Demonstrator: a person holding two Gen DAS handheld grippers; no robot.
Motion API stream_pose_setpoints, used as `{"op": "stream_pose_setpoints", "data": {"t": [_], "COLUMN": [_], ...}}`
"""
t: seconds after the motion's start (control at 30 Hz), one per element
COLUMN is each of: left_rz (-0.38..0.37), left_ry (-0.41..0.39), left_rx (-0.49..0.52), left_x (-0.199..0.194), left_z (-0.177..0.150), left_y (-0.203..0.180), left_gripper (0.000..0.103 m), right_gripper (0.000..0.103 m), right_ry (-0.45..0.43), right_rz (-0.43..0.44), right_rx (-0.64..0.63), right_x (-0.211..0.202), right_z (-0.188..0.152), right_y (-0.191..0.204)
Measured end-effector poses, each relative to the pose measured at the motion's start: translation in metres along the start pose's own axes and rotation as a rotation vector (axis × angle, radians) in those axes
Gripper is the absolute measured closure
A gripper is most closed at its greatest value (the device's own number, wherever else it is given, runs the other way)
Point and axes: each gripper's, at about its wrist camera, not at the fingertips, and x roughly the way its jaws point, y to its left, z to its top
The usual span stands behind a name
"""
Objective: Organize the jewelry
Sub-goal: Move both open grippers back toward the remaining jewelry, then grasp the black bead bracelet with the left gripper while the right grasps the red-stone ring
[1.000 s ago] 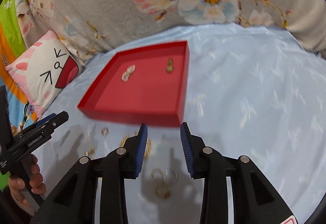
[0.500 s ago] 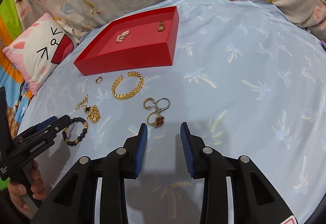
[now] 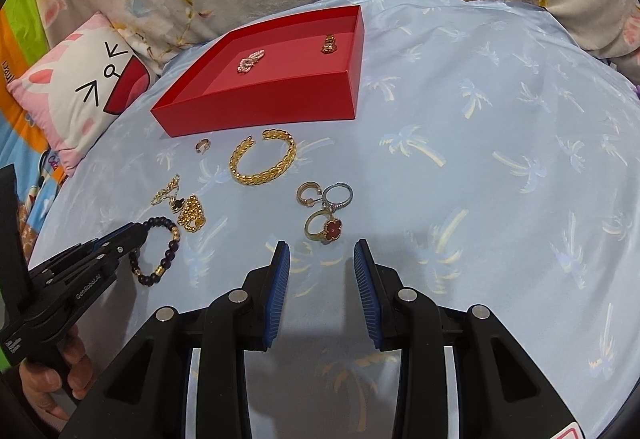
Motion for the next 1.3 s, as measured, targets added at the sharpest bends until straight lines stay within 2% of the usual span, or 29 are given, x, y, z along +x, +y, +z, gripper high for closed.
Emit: {"op": "stream_pose_setpoints", "data": {"t": [0.33, 0.67, 0.73, 0.9, 1.1, 1.3], "left_rz": [-0.062, -0.081, -0.080, -0.072, -0.068, -0.072], "left_ry": [-0.008, -0.018, -0.017, -0.011, 0.001, -0.001], "left_rx": [-0.026, -0.027, -0.027, -0.030, -0.032, -0.034], "left_x": [-0.018, -0.030, -0.030, -0.031, -0.027, -0.027], "left_z": [0.000, 0.003, 0.003, 0.002, -0.001, -0.002], "left_y": [-0.002, -0.003, -0.003, -0.002, -0.001, -0.001], "left_gripper": [0.096, 0.096, 0.096, 0.096, 0.096, 0.096], "right_gripper": [0.070, 0.070, 0.072, 0.086, 0.091, 0.091], "right_ry": [-0.001, -0.003, 0.000, 0.001, 0.001, 0.003], "right_rz": [-0.001, 0.011, 0.012, 0.010, 0.015, 0.021], "right_rx": [-0.018, -0.058, -0.072, -0.098, -0.095, -0.076], "right_x": [0.015, 0.028, 0.028, 0.027, 0.025, 0.020], "right_z": [0.010, 0.016, 0.016, 0.012, 0.009, 0.005], "right_y": [0.000, -0.001, 0.000, 0.004, 0.003, 0.002]}}
